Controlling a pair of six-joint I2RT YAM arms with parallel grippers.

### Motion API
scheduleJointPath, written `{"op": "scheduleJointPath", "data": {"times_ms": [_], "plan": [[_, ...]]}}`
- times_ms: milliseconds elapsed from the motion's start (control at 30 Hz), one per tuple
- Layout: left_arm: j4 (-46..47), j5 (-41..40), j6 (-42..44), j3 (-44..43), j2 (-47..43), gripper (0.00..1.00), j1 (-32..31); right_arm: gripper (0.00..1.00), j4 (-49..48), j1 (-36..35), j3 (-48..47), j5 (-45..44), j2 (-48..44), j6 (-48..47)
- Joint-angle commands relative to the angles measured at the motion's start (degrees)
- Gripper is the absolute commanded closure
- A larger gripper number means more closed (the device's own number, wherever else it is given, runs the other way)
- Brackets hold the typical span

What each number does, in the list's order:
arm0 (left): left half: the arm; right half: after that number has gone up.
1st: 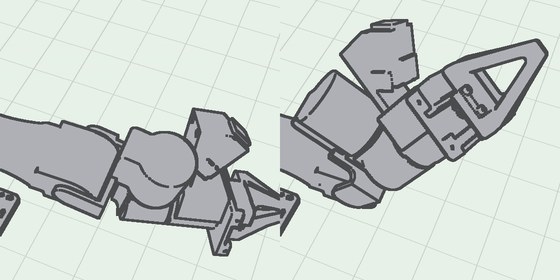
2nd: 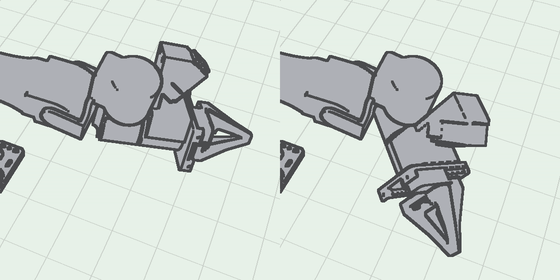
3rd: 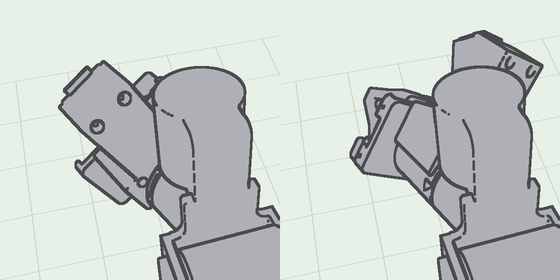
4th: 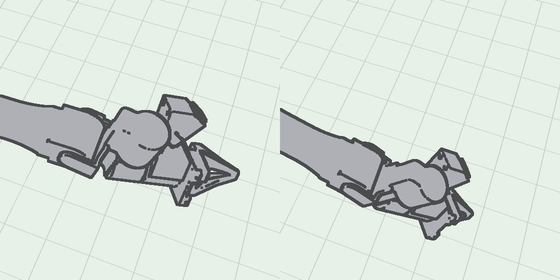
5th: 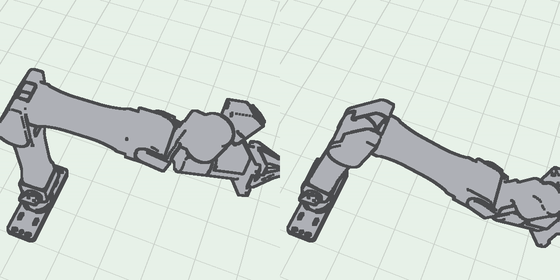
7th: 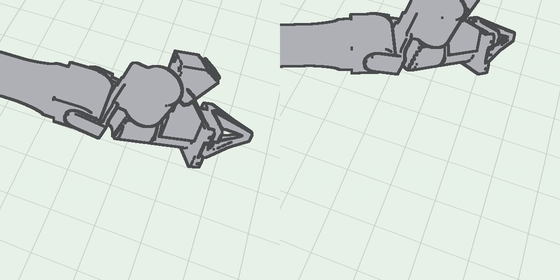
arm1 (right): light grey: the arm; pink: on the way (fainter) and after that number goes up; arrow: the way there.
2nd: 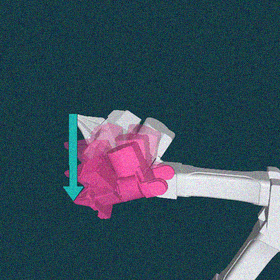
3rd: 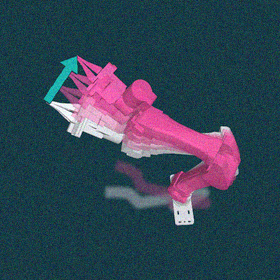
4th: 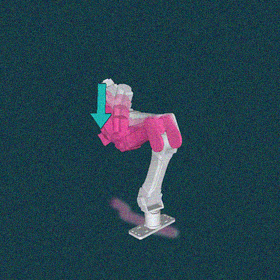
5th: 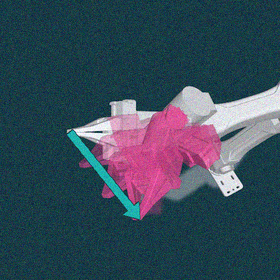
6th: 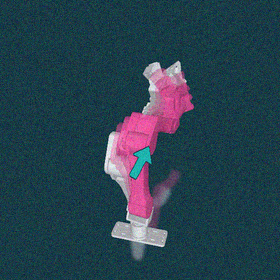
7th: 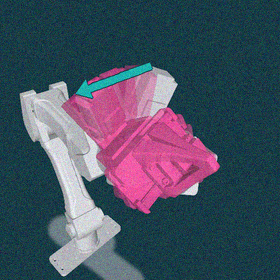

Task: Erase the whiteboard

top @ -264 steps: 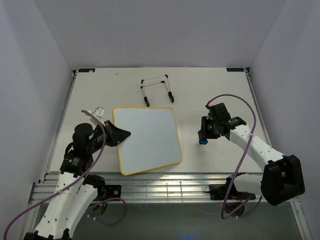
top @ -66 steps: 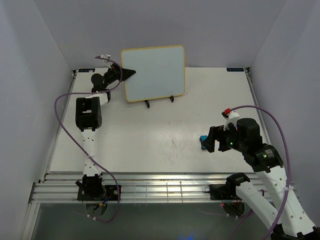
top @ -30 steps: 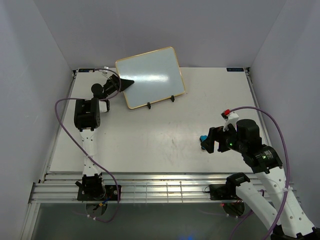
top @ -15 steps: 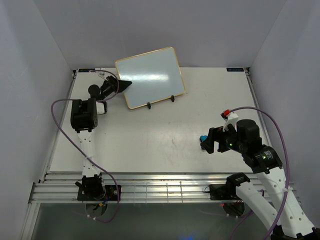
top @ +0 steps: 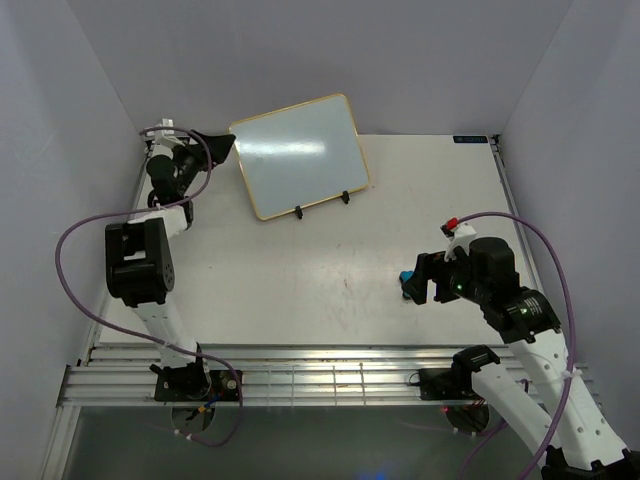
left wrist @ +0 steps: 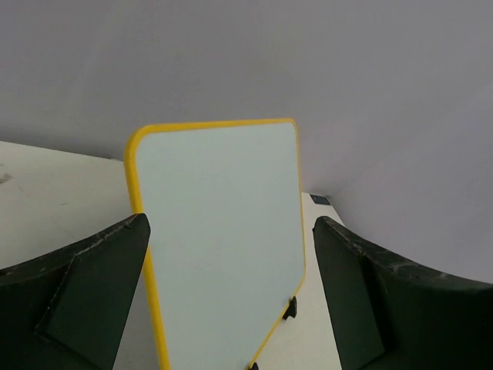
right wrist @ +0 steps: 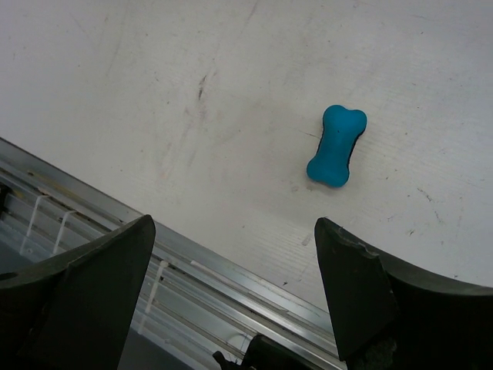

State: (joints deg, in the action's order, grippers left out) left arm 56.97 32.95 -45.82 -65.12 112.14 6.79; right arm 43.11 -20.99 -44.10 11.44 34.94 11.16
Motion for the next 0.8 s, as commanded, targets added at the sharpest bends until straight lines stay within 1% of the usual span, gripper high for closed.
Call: {"op": "scheduleJointPath", "data": {"times_ms": [0,33,67,100,167,200,267,300,333,367,400,467,500,567,600,633,667,700,767], "plan": [[-15.5,-11.6,4.3,2.2,-10.1,0.02,0.0,0.1,-1.8,0.2,-0.6,-2.2,1.3,0.4],[-17.4,-13.3,4.9,2.5,-13.1,0.02,0.1,0.1,-1.9,0.2,-0.6,-2.2,1.4,0.4],[-19.4,-14.9,5.8,1.9,-14.2,0.02,0.0,0.1,-2.0,0.2,-0.6,-2.3,1.4,0.2],[-24.5,-15.8,7.2,1.1,-14.9,0.02,0.1,0.1,-2.0,0.2,-0.6,-2.3,1.7,0.3],[-28.9,-17.1,10.0,-1.0,-17.1,0.02,0.1,0.1,-1.8,0.2,-0.8,-2.3,1.7,0.3],[-33.5,-17.9,10.8,-1.6,-18.2,0.02,0.1,0.1,-1.8,0.2,-1.0,-2.6,1.7,0.3],[-38.0,-19.3,11.6,-2.5,-21.8,0.02,0.0,0.1,-1.8,0.2,-1.4,-3.2,1.9,0.3],[-43.8,-21.1,11.6,-3.5,-23.2,0.02,0.1,0.1,-1.9,0.2,-1.8,-3.4,2.2,0.3],[-46.2,-21.7,11.3,-3.5,-24.8,0.02,0.1,0.1,-2.0,0.3,-2.7,-4.2,2.7,0.3],[-48.9,-22.0,9.9,-3.1,-28.5,0.02,0.1,0.1,-2.2,0.2,-3.1,-4.8,2.9,0.4],[-53.1,-22.7,9.7,-1.2,-30.6,0.02,0.0,0.1,-2.2,0.2,-3.6,-5.5,3.6,0.5],[-55.8,-22.2,8.7,2.3,-35.4,0.02,0.0,0.1,-2.2,0.2,-5.6,-7.5,4.6,1.0],[-59.8,-22.2,9.0,3.8,-40.3,0.02,0.1,0.1,-2.2,0.2,-6.3,-8.0,4.8,1.1],[-63.5,-21.1,10.0,7.9,-45.1,0.02,0.0,0.1,-1.9,0.2,-8.5,-9.8,5.2,1.1],[-67.6,-20.9,10.5,8.9,-50.0,0.02,0.1,0.1,-1.7,0.2,-9.2,-11.2,5.3,1.1],[-68.6,-18.2,11.3,11.1,-52.6,0.02,-0.1,0.1,-1.8,0.2,-9.9,-13.3,5.3,1.1],[-70.0,-17.4,12.2,11.9,-55.2,0.02,-0.1,0.1,-1.6,0.2,-10.7,-14.6,5.2,1.1],[-72.9,-17.1,13.6,12.6,-60.1,0.02,-0.2,0.1,-1.8,0.2,-11.1,-17.1,5.0,1.3],[-76.7,-17.4,16.2,12.9,-64.4,0.02,-0.3,0.1,-2.2,0.2,-11.5,-20.0,4.2,1.3]]}}
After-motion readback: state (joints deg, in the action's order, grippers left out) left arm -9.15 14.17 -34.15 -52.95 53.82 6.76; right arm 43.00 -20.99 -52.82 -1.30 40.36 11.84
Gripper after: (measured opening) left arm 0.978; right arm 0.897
